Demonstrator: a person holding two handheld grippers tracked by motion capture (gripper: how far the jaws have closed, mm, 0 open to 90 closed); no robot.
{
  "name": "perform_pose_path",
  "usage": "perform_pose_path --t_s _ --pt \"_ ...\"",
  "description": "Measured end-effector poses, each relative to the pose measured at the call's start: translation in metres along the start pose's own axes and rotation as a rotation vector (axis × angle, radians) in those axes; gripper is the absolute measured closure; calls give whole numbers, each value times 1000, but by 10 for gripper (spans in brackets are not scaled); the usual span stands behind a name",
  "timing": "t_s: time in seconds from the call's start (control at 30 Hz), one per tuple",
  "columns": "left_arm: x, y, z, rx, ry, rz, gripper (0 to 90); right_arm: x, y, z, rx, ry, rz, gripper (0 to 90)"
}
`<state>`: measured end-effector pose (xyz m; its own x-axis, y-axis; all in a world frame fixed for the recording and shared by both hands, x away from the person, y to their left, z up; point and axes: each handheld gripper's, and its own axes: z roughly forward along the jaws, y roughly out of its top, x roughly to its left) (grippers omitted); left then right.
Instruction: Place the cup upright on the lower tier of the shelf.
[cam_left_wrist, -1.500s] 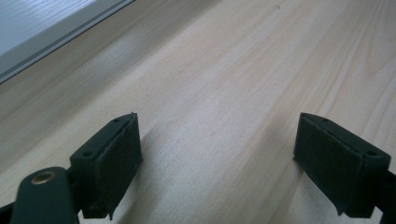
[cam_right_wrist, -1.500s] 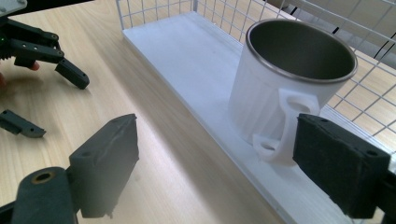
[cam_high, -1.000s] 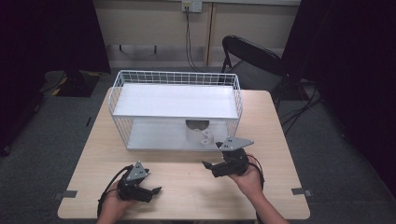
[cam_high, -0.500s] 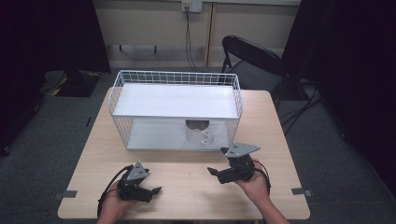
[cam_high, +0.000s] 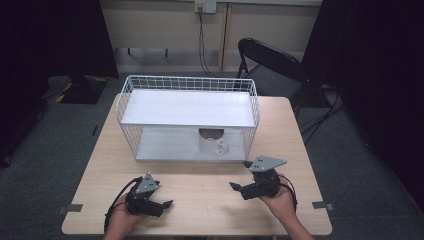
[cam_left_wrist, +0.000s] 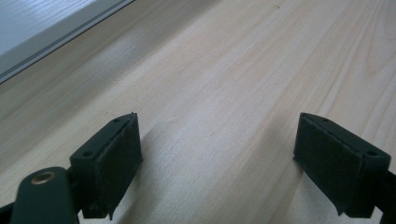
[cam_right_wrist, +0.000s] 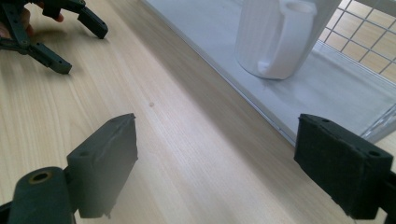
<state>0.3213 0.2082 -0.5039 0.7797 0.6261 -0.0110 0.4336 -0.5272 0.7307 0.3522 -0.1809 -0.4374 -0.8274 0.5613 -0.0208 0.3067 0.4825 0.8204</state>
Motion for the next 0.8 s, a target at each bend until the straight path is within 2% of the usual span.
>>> perform_pose_path --t_s 0.8 --pt "0 0 0 -1 -3 -6 145 -14 -29 -20 4 -17 17 125"
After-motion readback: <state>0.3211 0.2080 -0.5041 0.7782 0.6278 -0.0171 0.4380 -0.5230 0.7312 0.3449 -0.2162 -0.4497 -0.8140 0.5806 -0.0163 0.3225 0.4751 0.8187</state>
